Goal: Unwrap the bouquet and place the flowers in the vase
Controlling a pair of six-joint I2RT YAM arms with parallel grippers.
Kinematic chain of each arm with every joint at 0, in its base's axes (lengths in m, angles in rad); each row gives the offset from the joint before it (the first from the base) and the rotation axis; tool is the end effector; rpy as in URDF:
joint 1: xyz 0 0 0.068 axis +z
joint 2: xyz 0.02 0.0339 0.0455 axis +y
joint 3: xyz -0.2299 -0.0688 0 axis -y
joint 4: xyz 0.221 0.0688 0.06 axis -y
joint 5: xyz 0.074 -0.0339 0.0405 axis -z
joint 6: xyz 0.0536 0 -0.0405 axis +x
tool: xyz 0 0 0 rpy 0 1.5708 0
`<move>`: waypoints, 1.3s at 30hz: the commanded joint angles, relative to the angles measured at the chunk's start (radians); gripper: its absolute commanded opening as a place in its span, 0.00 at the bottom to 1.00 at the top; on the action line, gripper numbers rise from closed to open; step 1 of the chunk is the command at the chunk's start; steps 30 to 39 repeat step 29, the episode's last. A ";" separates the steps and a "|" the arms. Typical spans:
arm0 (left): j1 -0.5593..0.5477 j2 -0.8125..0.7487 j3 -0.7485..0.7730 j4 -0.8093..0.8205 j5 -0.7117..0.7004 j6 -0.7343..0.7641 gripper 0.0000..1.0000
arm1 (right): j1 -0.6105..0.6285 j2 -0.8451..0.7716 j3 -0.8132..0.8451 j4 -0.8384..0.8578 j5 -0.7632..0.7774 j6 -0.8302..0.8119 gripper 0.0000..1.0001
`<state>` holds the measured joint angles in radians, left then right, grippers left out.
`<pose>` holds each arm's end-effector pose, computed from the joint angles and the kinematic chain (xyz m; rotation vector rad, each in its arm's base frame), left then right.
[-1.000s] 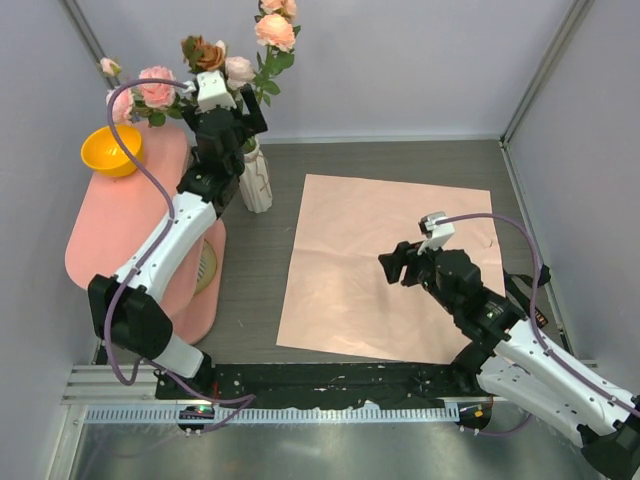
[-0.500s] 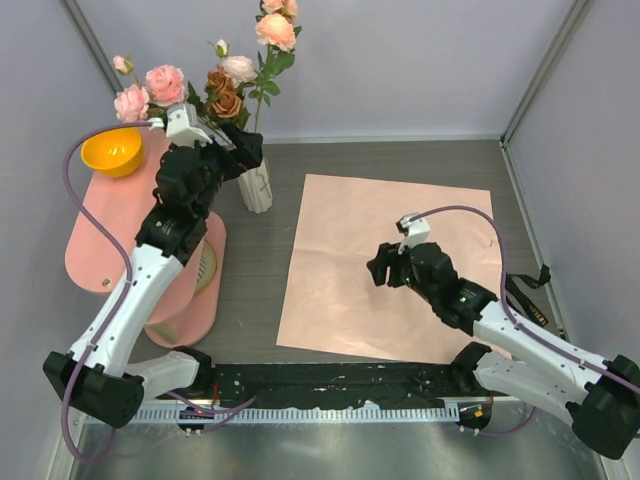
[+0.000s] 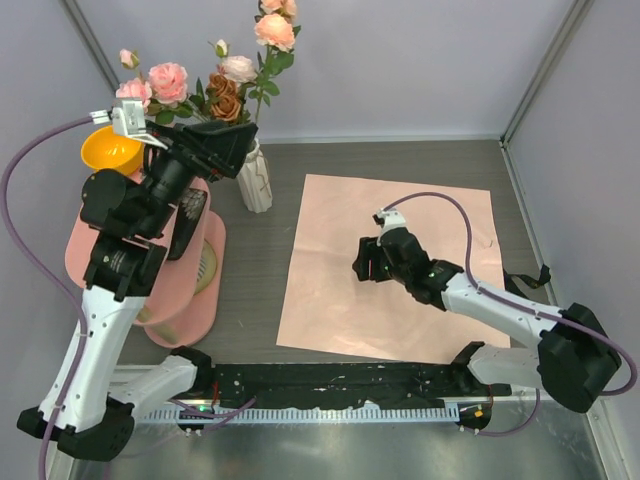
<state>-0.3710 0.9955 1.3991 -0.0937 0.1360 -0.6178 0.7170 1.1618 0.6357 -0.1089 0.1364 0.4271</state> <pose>0.1797 -0.0777 0.4871 -0.0401 1.3201 -0.9338 0.1948 0.1602 0.1900 -0.2471 2.2286 0.4843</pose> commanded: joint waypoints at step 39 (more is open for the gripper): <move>-0.430 0.074 -0.208 -0.029 0.119 0.472 0.86 | -0.001 -0.677 0.079 -0.206 0.545 -0.028 0.93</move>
